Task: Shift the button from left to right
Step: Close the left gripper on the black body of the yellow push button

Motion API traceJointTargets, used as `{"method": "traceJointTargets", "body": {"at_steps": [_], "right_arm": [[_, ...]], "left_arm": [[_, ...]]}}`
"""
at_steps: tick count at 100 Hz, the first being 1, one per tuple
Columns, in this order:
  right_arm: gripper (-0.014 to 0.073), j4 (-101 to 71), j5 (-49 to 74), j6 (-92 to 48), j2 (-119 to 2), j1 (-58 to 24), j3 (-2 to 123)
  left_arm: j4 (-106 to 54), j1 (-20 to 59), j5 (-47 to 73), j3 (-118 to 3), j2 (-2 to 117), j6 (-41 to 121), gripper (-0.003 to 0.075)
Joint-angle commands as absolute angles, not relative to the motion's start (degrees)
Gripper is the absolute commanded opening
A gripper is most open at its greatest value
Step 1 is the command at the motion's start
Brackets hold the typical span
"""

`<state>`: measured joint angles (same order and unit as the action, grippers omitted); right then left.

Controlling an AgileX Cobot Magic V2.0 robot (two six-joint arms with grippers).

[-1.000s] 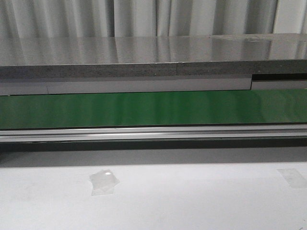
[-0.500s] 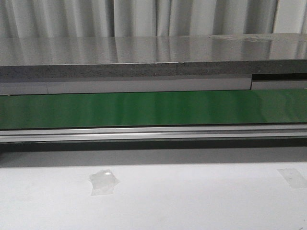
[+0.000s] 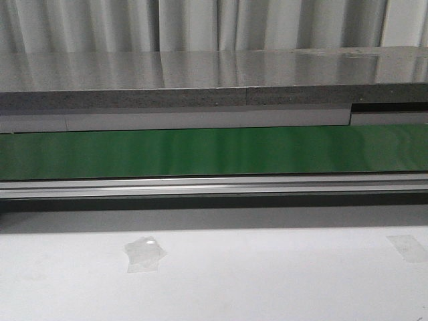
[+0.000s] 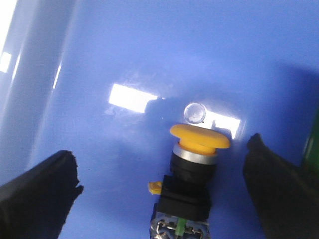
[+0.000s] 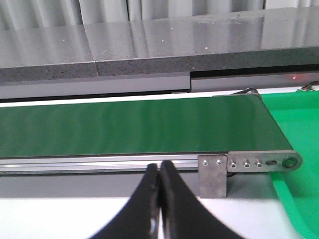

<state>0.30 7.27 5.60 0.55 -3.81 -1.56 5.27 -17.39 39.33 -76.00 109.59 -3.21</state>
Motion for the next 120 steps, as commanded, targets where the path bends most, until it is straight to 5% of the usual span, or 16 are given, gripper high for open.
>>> {"method": "traceJointTargets", "body": {"at_steps": [1,82,120], "right_arm": [[-0.0068,1.0,2.2,5.5,1.6,-3.8,-0.7],[-0.0068,1.0,2.2,5.5,1.6,-3.8,-0.7],[-0.0068,1.0,2.2,5.5,1.6,-3.8,-0.7]], "left_arm": [[4.7,-17.6,37.7,-77.8,108.0,-3.0,0.0640],[1.0,-17.6,39.1,-77.8,114.3,-2.9,0.0633],[1.0,-17.6,41.8,-77.8,114.3,-1.5,0.0341]]}}
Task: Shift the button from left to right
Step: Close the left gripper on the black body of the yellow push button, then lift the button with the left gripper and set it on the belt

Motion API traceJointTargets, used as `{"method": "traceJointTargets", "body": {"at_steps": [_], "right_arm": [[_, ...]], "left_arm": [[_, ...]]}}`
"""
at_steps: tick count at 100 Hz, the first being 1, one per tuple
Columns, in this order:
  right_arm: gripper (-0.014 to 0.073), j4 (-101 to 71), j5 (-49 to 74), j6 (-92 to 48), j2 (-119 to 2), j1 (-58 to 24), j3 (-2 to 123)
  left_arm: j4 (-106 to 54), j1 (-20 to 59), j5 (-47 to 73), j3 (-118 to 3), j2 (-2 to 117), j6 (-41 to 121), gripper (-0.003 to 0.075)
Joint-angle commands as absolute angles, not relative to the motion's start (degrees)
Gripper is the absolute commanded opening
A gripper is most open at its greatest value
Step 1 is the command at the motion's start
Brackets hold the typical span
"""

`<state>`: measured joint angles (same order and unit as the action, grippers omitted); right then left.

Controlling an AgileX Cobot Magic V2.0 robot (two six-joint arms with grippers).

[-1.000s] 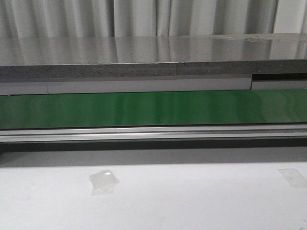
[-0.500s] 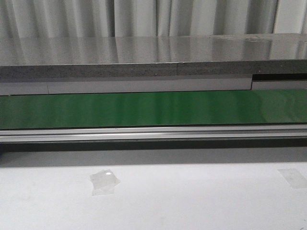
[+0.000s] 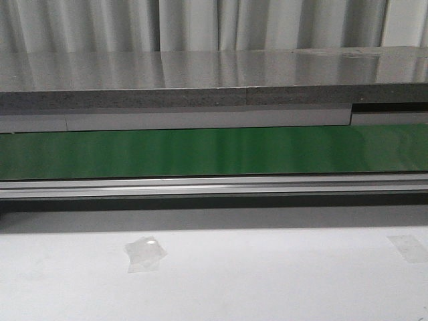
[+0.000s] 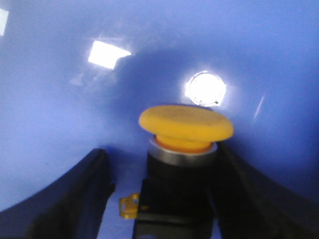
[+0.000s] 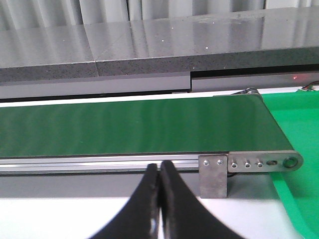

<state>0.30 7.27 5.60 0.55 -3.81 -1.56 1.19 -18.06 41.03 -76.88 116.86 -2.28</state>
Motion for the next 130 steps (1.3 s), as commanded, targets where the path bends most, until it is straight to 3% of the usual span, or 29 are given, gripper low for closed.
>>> {"method": "traceJointTargets", "body": {"at_steps": [1,54,87,130], "right_arm": [[-0.0068,1.0,2.2,5.5,1.6,-3.8,-0.7],[-0.0068,1.0,2.2,5.5,1.6,-3.8,-0.7],[-0.0068,1.0,2.2,5.5,1.6,-3.8,-0.7],[-0.0068,1.0,2.2,5.5,1.6,-3.8,-0.7]], "left_arm": [[1.0,-17.6,41.8,-77.8,114.3,-1.5,0.0337],[1.9,-17.6,42.3,-78.1,110.5,-1.3,0.0125],[1.8,-16.8,45.2,-83.1,100.6,3.5,0.0115],[-0.8,-11.2,49.1,-83.9,100.1,9.3,0.0115]]}}
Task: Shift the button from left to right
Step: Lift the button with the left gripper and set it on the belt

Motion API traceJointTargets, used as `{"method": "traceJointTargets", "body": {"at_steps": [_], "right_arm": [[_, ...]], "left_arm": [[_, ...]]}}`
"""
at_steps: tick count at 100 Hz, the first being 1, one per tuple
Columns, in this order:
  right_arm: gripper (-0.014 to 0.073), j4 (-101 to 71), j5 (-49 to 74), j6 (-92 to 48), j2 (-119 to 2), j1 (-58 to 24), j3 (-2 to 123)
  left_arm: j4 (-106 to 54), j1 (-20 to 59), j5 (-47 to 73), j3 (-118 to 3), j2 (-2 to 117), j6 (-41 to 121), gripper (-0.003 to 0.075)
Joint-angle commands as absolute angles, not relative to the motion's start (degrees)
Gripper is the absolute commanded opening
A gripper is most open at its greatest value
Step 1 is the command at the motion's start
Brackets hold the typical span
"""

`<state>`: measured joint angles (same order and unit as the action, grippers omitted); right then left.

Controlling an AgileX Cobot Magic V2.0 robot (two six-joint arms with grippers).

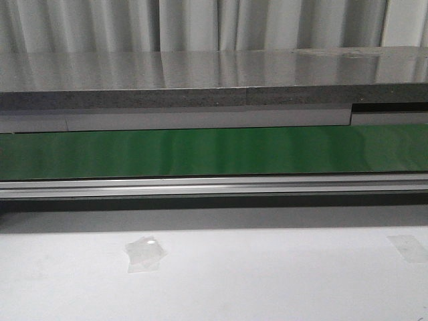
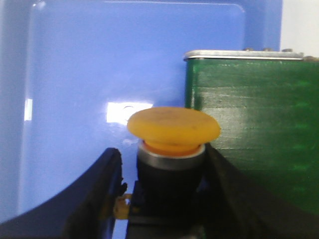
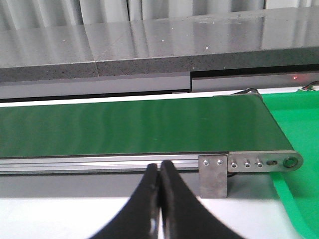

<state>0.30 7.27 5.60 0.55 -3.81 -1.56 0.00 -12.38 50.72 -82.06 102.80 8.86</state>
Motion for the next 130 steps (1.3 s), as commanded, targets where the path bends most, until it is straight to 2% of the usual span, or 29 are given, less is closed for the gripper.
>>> {"method": "traceJointTargets", "body": {"at_steps": [1,70,79,97,103,111,130], "right_arm": [[-0.0068,1.0,2.2,5.5,1.6,-3.8,-0.7],[-0.0068,1.0,2.2,5.5,1.6,-3.8,-0.7],[-0.0068,1.0,2.2,5.5,1.6,-3.8,-0.7],[-0.0068,1.0,2.2,5.5,1.6,-3.8,-0.7],[-0.0068,1.0,2.2,5.5,1.6,-3.8,-0.7],[-0.0068,1.0,2.2,5.5,1.6,-3.8,-0.7],[-0.0068,1.0,2.2,5.5,1.6,-3.8,-0.7]], "left_arm": [[-0.8,-11.2,49.1,-83.9,100.1,9.3,0.0115],[-2.8,-6.4,48.8,-83.8,104.1,10.6,0.0132],[-2.8,-6.4,48.8,-83.8,104.1,10.8,0.0193],[-2.9,-6.4,48.9,-83.8,104.1,10.9,0.0432],[-3.3,-6.4,48.9,-83.8,104.1,11.3,0.0487],[-5.1,-6.4,48.9,-83.8,104.1,12.6,0.0524],[-10.4,-6.4,48.4,-83.8,103.2,15.5,0.0526]]}}
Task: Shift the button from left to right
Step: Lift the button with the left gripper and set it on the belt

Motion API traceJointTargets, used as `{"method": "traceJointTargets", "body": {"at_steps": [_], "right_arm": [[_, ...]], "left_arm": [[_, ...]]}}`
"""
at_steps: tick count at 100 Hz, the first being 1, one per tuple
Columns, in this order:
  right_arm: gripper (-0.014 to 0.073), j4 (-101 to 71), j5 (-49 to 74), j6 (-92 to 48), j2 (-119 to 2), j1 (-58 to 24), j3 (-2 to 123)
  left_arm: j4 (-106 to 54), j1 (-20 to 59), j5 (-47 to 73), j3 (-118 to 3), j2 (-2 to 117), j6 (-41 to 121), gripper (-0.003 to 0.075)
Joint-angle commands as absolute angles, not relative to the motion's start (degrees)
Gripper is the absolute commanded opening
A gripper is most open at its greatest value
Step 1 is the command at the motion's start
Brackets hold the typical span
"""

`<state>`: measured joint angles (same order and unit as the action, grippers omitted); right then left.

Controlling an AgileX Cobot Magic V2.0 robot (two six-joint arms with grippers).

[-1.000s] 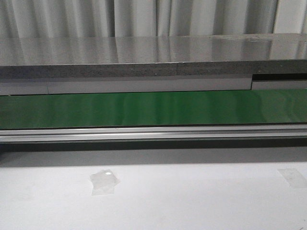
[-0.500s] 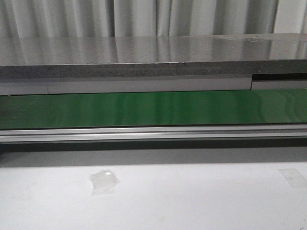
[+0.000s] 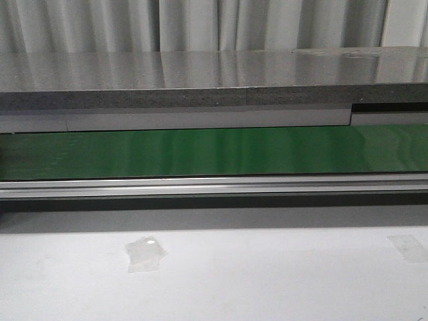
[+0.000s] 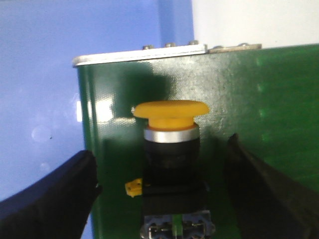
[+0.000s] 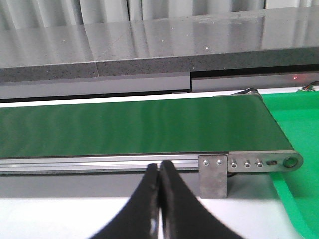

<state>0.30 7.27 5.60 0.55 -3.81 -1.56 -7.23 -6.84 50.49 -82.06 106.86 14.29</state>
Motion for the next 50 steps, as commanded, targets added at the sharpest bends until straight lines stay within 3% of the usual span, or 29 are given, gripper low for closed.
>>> {"method": "traceJointTargets", "body": {"at_steps": [1,50], "right_arm": [[-0.0068,1.0,2.2,5.5,1.6,-3.8,-0.7],[-0.0068,1.0,2.2,5.5,1.6,-3.8,-0.7]], "left_arm": [[-10.5,-6.4,48.4,-83.8,103.0,15.6,0.0526],[-22.4,-6.4,42.0,-79.3,88.3,24.1,0.0519]]}}
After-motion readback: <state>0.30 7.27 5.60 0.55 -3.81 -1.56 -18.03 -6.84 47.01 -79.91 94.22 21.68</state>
